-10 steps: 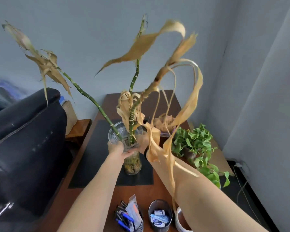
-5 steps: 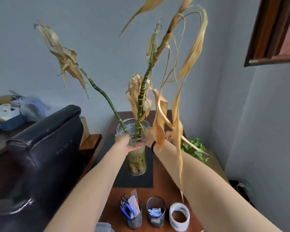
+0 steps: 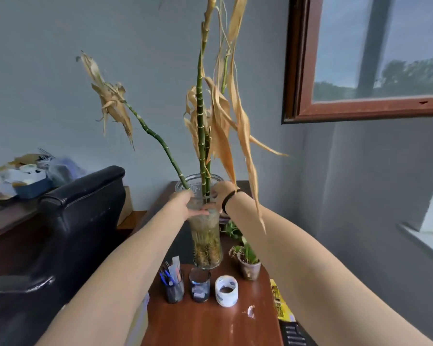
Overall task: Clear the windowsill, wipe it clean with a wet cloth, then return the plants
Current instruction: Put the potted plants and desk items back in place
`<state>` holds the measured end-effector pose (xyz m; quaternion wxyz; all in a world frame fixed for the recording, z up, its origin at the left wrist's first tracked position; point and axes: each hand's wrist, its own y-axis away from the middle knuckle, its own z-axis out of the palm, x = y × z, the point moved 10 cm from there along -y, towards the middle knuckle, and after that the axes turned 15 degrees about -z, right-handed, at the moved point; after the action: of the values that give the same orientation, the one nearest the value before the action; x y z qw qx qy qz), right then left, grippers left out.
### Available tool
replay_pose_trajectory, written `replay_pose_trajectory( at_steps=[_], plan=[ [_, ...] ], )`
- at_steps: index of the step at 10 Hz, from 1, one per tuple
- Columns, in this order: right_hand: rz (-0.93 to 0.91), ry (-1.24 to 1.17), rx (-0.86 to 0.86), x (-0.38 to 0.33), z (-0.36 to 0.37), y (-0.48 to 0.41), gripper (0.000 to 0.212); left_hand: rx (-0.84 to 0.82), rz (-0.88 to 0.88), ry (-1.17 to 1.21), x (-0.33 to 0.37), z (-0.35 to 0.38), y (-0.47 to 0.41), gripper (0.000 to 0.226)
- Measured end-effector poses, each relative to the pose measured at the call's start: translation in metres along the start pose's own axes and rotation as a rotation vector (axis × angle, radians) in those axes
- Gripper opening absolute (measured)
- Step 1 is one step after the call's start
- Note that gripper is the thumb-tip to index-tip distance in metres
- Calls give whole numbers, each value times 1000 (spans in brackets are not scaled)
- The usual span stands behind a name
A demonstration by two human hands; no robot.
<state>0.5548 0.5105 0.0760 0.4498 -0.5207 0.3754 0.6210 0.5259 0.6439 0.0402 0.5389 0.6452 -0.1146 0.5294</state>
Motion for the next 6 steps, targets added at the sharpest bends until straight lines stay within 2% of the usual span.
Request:
replay_pose_trajectory(
  at_steps=[1, 3, 4, 5, 6],
  plan=[
    [13, 55, -103, -8, -16, 70, 41, 52, -69, -98, -37, 6, 40, 57],
    [-67, 458, -110, -3, -62, 104, 42, 64, -183, -106, -104, 26, 73, 66],
    [-115, 693, -149, 27, -79, 106, 66, 39, -202, -156, -133, 36, 83, 69],
    [101, 132, 19, 56, -107, 115, 43, -19, -153, -179, -153, 54, 89, 48],
    [220, -38, 137, 80, -129, 130, 40, -45, -214, -94, -179, 66, 83, 38]
  ],
)
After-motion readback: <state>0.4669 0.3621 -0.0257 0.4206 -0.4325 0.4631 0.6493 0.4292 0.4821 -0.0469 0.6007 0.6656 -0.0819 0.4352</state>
